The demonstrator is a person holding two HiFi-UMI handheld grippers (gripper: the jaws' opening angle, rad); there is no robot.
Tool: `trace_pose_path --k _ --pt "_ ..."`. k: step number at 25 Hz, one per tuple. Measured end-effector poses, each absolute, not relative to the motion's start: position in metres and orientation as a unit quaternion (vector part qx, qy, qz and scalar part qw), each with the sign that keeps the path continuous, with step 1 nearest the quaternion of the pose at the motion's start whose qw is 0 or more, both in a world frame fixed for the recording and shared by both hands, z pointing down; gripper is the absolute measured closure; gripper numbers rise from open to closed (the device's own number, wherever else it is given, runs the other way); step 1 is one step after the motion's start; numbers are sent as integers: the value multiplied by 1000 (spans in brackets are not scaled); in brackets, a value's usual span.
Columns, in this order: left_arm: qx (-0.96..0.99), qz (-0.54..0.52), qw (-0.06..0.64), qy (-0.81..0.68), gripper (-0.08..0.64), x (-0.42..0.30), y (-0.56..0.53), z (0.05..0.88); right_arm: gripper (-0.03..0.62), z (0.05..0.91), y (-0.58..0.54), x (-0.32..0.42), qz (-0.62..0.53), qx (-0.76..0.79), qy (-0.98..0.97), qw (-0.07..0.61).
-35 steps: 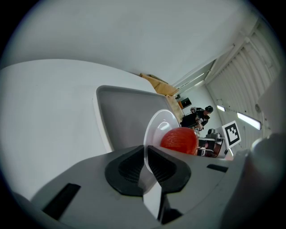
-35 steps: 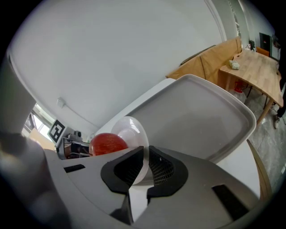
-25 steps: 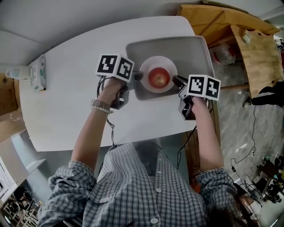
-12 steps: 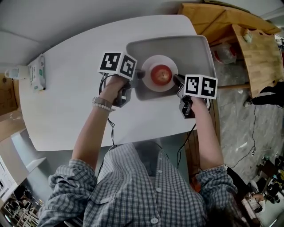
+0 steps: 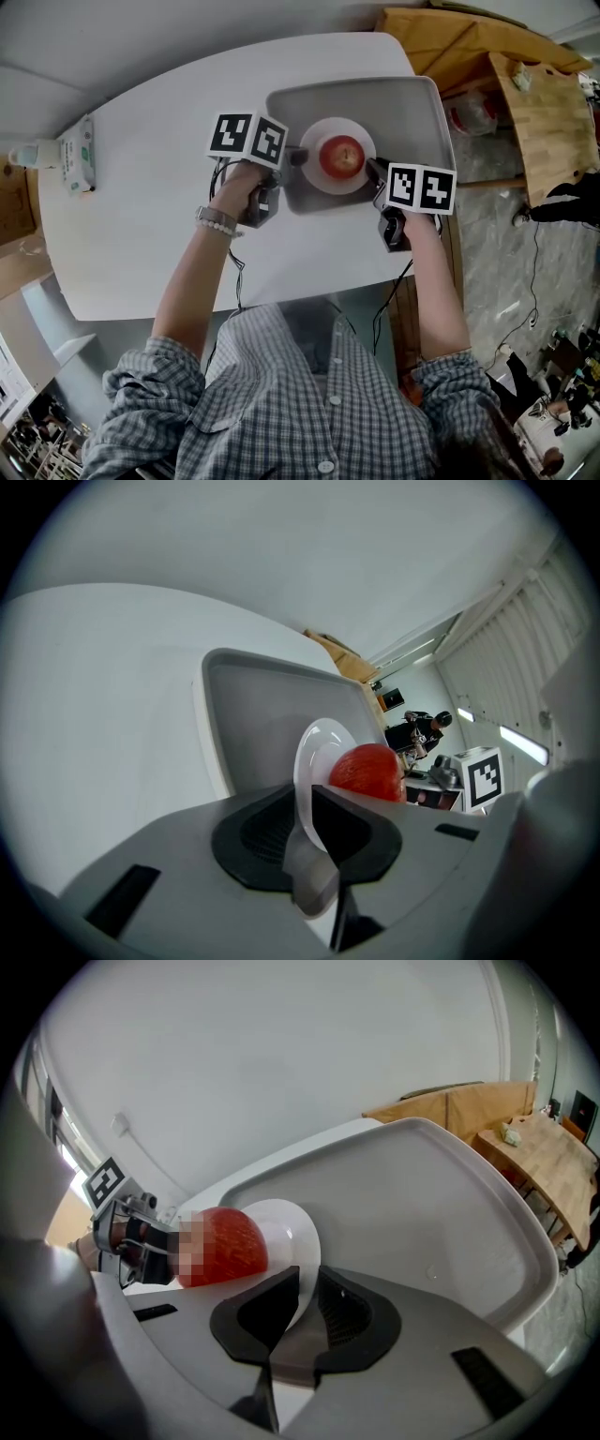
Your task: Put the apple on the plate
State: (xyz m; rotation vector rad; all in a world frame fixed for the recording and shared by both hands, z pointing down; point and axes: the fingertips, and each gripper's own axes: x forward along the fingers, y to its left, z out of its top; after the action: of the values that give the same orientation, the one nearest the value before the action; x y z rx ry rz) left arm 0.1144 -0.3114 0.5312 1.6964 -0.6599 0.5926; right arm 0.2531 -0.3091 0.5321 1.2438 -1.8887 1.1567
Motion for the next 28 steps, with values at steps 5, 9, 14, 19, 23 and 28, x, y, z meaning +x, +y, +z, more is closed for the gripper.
trace_pose_path --k 5,9,14,19,23,28 --pt "723 235 585 -283 485 113 -313 529 540 531 -308 253 432 467 -713 294" --pt "724 201 599 -276 480 117 -316 519 540 529 -308 255 428 467 -717 292" --pt "733 197 586 -283 480 117 -316 511 540 526 -310 259 418 470 -721 291" --pt "740 203 568 -299 482 106 -309 508 541 512 -316 272 392 506 -717 274" --pt "757 182 555 -292 524 108 -300 496 545 496 -314 279 360 525 -727 258" --pt "785 166 516 -302 551 107 -290 473 552 471 -302 273 333 524 -750 230"
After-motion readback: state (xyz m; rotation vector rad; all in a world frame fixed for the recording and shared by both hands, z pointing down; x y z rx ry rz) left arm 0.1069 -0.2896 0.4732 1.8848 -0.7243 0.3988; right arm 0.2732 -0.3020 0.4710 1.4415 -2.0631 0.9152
